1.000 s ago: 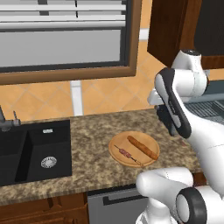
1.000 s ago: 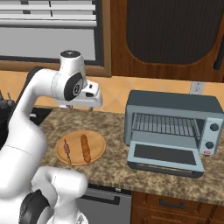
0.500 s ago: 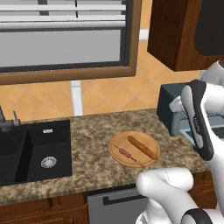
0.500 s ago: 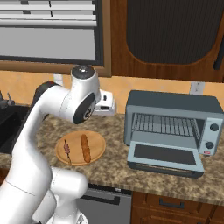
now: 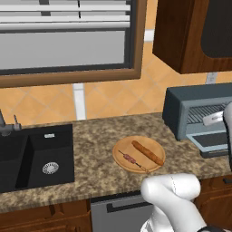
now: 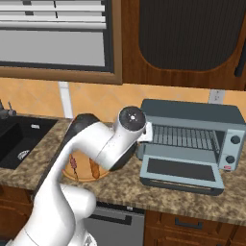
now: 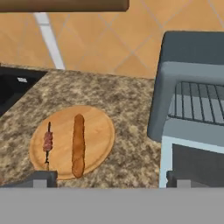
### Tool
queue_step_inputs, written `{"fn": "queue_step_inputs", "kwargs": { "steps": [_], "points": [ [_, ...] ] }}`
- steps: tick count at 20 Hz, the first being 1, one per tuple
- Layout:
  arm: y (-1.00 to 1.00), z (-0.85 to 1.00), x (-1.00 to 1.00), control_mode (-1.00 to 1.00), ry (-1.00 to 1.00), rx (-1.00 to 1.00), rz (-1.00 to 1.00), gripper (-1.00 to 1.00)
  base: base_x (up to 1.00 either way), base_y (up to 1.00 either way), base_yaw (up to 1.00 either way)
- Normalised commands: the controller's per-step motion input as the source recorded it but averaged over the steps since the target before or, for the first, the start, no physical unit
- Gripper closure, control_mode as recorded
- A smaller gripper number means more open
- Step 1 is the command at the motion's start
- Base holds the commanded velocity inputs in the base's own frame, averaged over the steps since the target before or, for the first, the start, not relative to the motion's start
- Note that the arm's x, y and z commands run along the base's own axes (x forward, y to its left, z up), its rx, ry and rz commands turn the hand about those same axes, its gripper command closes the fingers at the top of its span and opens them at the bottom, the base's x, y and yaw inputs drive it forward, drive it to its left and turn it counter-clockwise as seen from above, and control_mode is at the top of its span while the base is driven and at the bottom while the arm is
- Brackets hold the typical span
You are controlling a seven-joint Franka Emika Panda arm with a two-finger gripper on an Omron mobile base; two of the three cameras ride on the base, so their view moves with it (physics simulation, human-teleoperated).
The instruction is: Pick up the kebab skewer and baguette bread, and place them inside the toaster oven. Close the toaster oven door and start by setting the timer.
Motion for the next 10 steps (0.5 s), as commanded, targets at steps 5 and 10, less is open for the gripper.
{"fn": "queue_step_inputs", "kwargs": {
  "steps": [5, 10],
  "points": [
    [-0.79, -0.10, 0.09, -1.00, -0.23, 0.04, 0.12, -1.00, 0.00, 0.00, 0.00],
    [-0.51, -0.32, 0.62, -1.00, -0.23, 0.04, 0.04, -1.00, 0.00, 0.00, 0.00]
  ]
}}
